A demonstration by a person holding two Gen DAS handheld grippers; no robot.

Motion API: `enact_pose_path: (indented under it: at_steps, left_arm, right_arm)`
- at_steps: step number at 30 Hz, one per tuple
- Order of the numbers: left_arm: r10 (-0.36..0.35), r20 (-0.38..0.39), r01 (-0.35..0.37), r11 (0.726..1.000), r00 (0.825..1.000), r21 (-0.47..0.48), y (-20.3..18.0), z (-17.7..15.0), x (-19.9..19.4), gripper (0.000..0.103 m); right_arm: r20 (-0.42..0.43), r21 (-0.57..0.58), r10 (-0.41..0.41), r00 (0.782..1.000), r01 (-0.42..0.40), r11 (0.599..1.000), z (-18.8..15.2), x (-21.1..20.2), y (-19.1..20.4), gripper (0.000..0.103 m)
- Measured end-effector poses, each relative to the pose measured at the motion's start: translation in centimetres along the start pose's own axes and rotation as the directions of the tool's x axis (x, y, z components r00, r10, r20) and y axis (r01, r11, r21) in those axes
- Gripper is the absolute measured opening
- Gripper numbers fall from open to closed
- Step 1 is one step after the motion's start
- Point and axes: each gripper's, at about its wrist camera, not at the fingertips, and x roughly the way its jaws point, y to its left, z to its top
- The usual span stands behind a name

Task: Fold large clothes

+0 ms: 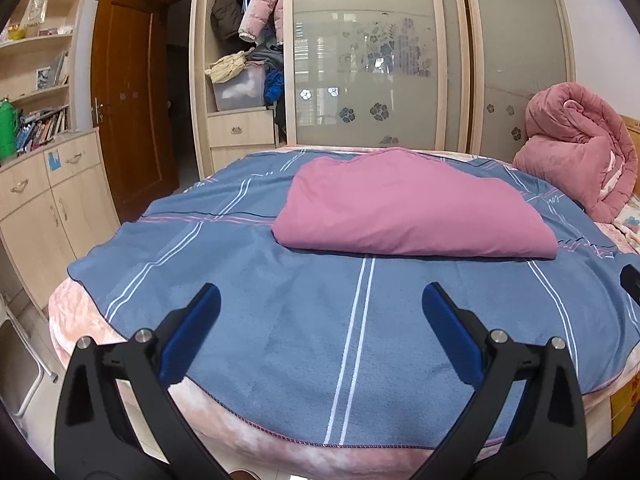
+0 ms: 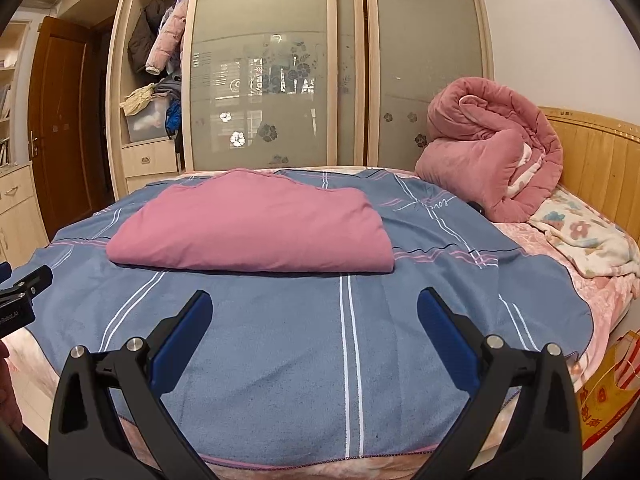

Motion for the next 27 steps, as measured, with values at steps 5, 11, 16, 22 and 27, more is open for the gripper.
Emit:
enact_pose_path:
  at_steps: [5, 11, 16, 22, 27]
  left_arm:
    - [-0.013, -0.011, 0.013, 1.000, 1.000, -0.004, 0.07, 0.09, 0.19, 0.101]
    - [0.003, -0.027, -0.003, 1.000, 1.000, -0.015, 0.14, 0.02, 0.52, 0.101]
    - [0.014, -0.026, -0.015, 1.000, 1.000, -0.025, 0.24, 0.13, 0.59, 0.101]
    - [0.011, -0.033, -0.012, 1.000, 0.999, -0.012, 0.12, 0.13, 0.73, 0.101]
    - [0.002, -0.052, -0.002, 1.000, 0.999, -0.003, -0.02, 0.06, 0.94, 0.101]
  right_arm:
    - [-0.001, -0.018, 0.006, 1.000, -0.006, 1.000, -0.06, 0.18, 0.32, 0.102]
    - [-0.008, -0.027, 0.015, 1.000, -0.015, 1.000, -0.07, 0.37, 0.47, 0.102]
    - [-0.014, -0.034, 0.019, 1.000, -0.019, 0.999, -0.10, 0.52, 0.59, 0.102]
    - [-0.016, -0.032, 0.022, 1.000, -0.023, 0.999, -0.10, 0.47, 0.69, 0.102]
    - [-0.009, -0.030, 0.020, 1.000, -0.020, 0.999, -0.17, 0.36, 0.72, 0.102]
